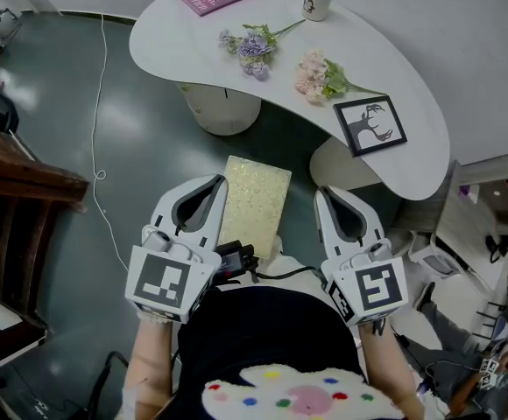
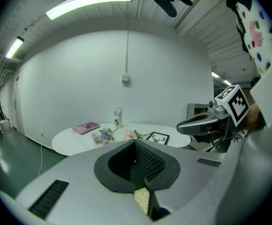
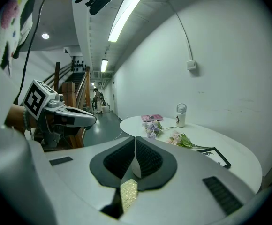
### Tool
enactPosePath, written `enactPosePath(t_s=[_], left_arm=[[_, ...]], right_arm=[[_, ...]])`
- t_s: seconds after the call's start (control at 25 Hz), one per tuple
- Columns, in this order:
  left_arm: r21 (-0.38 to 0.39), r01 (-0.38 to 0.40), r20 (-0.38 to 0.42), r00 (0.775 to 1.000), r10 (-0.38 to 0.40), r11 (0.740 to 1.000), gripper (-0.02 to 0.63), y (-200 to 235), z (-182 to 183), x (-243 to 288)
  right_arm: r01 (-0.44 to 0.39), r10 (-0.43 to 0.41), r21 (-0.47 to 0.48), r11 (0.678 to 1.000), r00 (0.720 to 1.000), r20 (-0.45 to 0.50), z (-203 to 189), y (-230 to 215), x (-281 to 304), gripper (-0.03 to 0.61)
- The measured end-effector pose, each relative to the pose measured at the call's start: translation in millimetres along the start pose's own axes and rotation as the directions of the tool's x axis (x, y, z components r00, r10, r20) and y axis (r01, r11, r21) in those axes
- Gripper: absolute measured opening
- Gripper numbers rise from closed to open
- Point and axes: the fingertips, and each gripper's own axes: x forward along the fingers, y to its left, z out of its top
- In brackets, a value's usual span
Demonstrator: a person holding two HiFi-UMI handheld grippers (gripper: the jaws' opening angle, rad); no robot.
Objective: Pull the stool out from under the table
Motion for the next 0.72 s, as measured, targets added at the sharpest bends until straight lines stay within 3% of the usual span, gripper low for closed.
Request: enactPosePath(t_s=[0.72], left_arm=[[0.018, 0.014, 0.005, 1.000, -0.014, 1.000, 0.015, -7.8, 0.7, -3.1]], right_arm=[[0.016, -0.016, -0.009, 1.000, 1.000, -0.011, -4.9, -0.1, -9.9, 0.040]])
